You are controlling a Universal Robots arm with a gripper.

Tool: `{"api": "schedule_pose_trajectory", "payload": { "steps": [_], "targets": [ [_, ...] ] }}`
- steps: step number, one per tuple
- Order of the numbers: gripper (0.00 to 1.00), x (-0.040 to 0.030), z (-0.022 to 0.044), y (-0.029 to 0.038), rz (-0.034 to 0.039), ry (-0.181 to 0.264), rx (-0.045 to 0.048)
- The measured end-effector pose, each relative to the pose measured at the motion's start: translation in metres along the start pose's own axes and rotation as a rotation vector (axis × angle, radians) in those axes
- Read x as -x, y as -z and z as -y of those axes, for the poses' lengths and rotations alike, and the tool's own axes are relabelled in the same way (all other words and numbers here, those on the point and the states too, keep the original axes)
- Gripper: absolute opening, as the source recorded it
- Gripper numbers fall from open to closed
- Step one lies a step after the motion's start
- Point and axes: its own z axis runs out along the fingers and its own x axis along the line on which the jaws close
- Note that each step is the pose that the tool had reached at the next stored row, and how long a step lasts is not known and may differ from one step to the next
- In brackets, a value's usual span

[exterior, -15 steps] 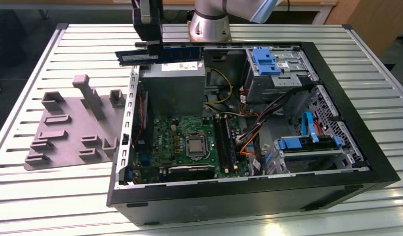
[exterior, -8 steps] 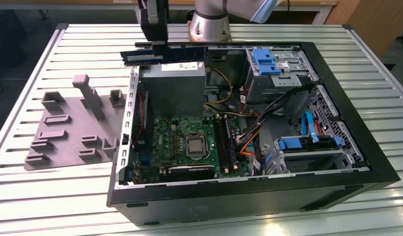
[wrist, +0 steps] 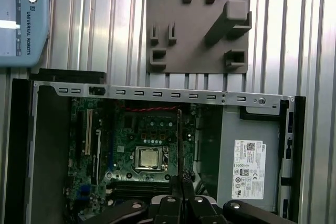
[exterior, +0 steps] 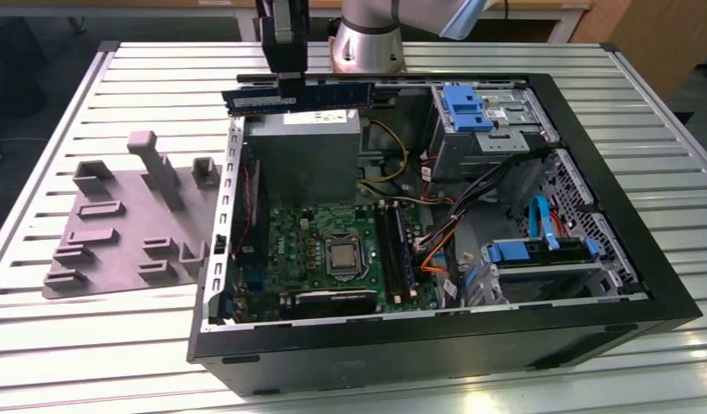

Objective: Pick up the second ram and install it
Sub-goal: 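Pick up the second ram and move it above second insertion slot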

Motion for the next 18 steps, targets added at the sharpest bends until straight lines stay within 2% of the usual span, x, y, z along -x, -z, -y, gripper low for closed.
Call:
{"api": "schedule_pose_trajectory", "payload": {
  "steps": [8,18],
  "targets": [
    [0.12,-0.0004,0.0069,-0.0011,0.0001,0.000,0.0000],
    [0.12,-0.0008,0.0107,-0.0065,0.0001,0.000,0.0000]
  ]
}}
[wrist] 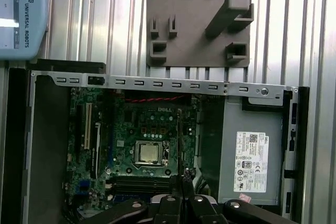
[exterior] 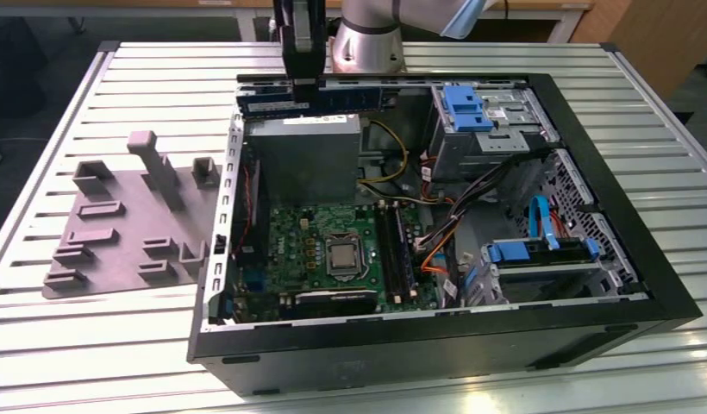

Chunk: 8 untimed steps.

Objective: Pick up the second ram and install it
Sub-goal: 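Pick up the second ram and move it above second insertion slot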

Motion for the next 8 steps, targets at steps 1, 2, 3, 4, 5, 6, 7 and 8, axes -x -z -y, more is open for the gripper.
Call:
{"api": "schedule_pose_trajectory", "payload": {
  "steps": [1,2,3,4,5,6,7,8],
  "targets": [
    [0.12,0.0000,0.0004,-0.0007,0.0000,0.000,0.0000],
    [0.12,-0.0001,0.0009,-0.0014,0.0000,0.000,0.0000],
    [0.12,-0.0001,0.0013,-0.0021,0.0000,0.000,0.0000],
    [0.12,-0.0002,0.0017,-0.0029,0.0000,0.000,0.0000],
    [0.12,-0.0002,0.0021,-0.0037,-0.0001,0.000,0.0001],
    [0.12,-0.0003,0.0025,-0.0047,-0.0001,0.000,0.0001],
    [0.12,-0.0003,0.0029,-0.0055,-0.0001,0.000,0.0001],
    [0.12,-0.0004,0.0032,-0.0064,-0.0001,0.000,0.0000]
  ]
}}
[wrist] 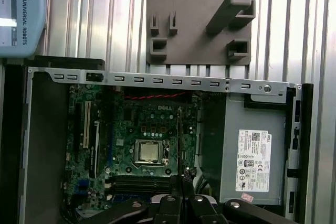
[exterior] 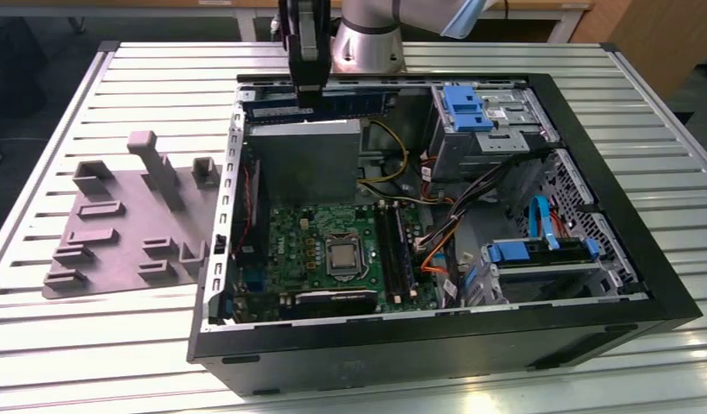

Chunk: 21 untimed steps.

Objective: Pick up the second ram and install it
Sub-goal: 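Pick up the second ram and move it above second insertion slot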

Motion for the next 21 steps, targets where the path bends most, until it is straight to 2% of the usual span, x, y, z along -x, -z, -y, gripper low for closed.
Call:
{"api": "schedule_pose_trajectory", "payload": {
  "steps": [21],
  "targets": [
    [0.12,-0.0010,0.0069,-0.0147,0.0000,0.000,-0.0001]
  ]
}}
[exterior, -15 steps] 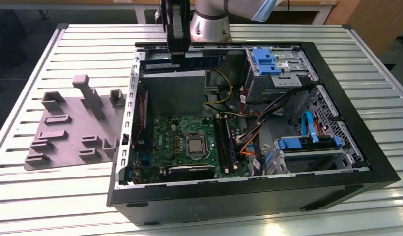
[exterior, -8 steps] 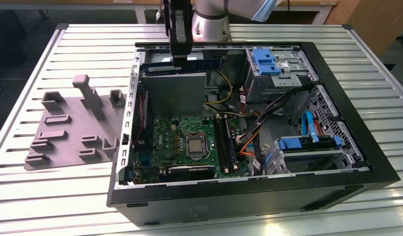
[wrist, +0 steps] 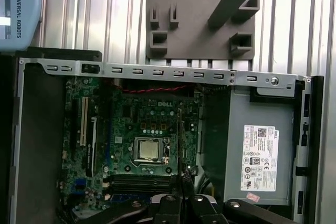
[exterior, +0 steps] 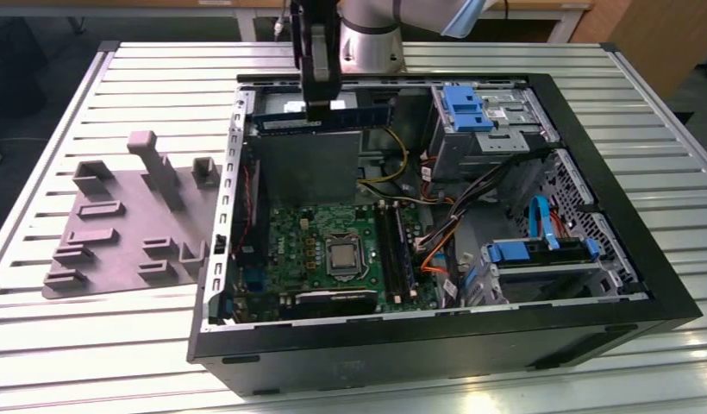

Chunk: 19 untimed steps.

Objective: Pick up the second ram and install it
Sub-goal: 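Pick up the second ram and move it above second insertion slot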

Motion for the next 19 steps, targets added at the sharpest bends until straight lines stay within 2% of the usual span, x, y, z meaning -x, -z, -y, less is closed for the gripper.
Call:
{"api": "schedule_pose_trajectory", "payload": {
  "steps": [19],
  "targets": [
    [0.12,-0.0006,0.0047,-0.0090,0.0000,0.000,0.0000]
  ]
}}
